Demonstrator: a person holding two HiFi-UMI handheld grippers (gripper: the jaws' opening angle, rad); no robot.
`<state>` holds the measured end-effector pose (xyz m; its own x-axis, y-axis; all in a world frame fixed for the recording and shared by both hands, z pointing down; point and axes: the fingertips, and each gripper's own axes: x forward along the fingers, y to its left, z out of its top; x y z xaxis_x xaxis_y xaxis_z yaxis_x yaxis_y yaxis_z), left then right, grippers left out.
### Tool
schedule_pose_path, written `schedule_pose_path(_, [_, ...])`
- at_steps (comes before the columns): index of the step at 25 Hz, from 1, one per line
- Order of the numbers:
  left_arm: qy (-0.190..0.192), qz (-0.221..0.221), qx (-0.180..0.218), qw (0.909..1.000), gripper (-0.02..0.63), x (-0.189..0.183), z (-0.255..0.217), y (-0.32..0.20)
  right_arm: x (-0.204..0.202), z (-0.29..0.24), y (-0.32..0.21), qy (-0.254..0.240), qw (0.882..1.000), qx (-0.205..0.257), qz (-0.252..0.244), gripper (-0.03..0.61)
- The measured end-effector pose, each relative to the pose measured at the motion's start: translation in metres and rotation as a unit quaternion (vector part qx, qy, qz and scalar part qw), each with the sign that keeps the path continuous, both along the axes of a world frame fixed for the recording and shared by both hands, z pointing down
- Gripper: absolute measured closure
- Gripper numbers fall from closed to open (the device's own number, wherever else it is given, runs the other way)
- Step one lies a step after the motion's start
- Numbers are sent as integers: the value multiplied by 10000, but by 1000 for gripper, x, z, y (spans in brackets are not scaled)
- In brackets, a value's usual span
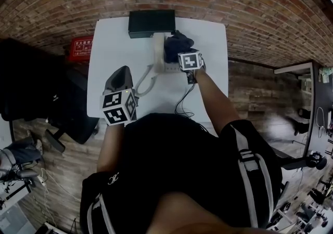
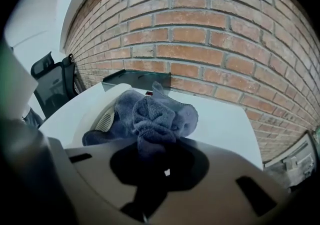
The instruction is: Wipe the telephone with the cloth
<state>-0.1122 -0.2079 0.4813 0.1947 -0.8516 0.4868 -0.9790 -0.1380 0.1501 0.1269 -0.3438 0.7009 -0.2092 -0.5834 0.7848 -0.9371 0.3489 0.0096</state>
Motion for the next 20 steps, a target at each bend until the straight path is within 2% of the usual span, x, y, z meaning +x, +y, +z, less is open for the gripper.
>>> schedule_pose_path(15, [113, 233, -2, 9997, 617, 8, 2, 6, 1, 25, 76, -40, 9998, -100, -174, 541])
schedule_pose_path(20, [94, 310, 17, 9995, 617, 10, 1, 7, -1, 21, 105, -200, 9990, -399, -18, 541])
